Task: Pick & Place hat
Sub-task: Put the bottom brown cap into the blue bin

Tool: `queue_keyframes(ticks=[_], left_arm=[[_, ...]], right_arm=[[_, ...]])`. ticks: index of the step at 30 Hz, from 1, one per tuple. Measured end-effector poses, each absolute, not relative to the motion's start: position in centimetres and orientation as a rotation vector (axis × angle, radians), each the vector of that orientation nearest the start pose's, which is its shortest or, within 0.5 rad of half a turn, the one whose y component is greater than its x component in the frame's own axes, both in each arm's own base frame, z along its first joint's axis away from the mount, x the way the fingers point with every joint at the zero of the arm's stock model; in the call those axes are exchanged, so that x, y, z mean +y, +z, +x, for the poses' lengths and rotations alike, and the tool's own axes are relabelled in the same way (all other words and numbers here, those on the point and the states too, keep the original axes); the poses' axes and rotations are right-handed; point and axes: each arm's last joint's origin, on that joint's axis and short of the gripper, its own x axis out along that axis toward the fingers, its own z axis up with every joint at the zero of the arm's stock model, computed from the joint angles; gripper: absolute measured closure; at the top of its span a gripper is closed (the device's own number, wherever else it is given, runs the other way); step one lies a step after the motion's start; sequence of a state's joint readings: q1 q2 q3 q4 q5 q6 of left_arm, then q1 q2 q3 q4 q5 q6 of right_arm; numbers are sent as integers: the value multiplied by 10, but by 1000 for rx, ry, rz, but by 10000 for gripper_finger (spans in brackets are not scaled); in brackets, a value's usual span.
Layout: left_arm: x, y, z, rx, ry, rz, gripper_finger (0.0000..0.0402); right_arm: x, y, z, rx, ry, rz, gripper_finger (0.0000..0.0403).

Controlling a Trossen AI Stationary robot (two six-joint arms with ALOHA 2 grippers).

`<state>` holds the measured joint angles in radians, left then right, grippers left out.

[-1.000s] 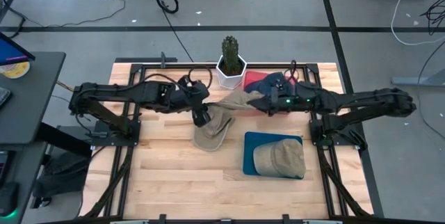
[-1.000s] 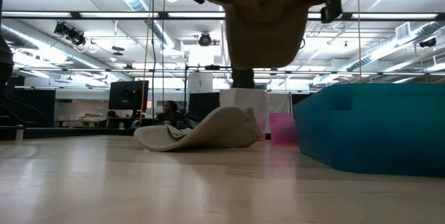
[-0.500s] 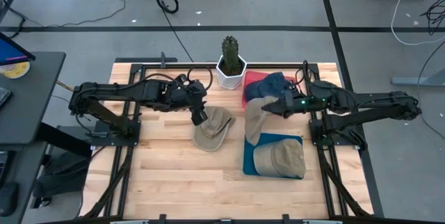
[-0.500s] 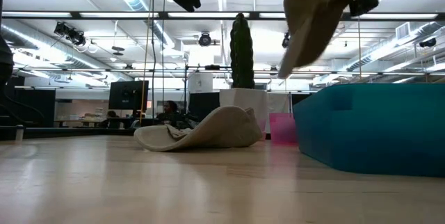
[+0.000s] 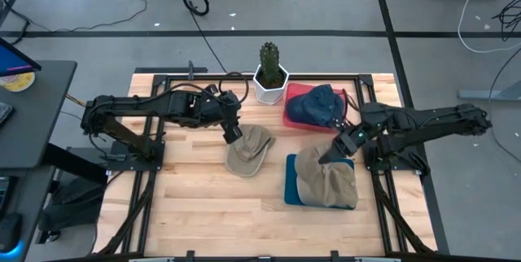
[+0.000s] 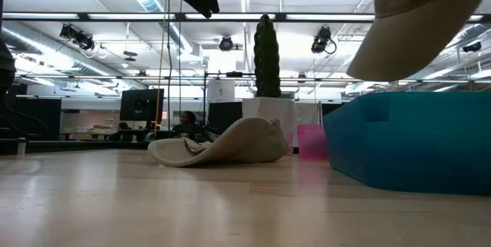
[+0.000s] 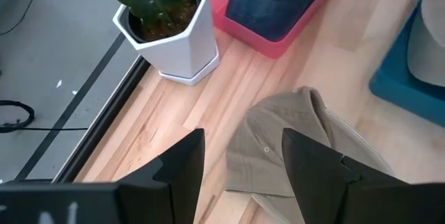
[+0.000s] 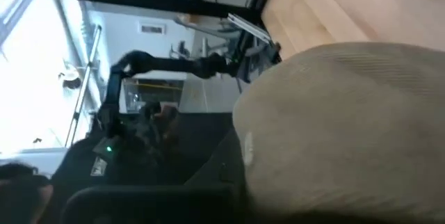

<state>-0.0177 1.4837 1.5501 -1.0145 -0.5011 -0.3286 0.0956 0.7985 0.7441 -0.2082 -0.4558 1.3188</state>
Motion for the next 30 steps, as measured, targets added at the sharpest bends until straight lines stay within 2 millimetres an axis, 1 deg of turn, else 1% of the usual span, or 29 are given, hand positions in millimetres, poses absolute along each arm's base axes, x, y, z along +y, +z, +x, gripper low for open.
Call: queue_keyframes(ticks=[4,23,26,30], left_arm=[[9,367,292,837,590,-53,204],[9,367,293,829,607,-45,204],[9,368,294,808,612,-47,204],[3,371,300,736,602,-23,204]], right_arm=[[35,314,172,613,306,1316,403],[50,313,169,627,298,1321,403],[52,313,168,629,297,1325,403],[54,313,168,619,280,1329,403]])
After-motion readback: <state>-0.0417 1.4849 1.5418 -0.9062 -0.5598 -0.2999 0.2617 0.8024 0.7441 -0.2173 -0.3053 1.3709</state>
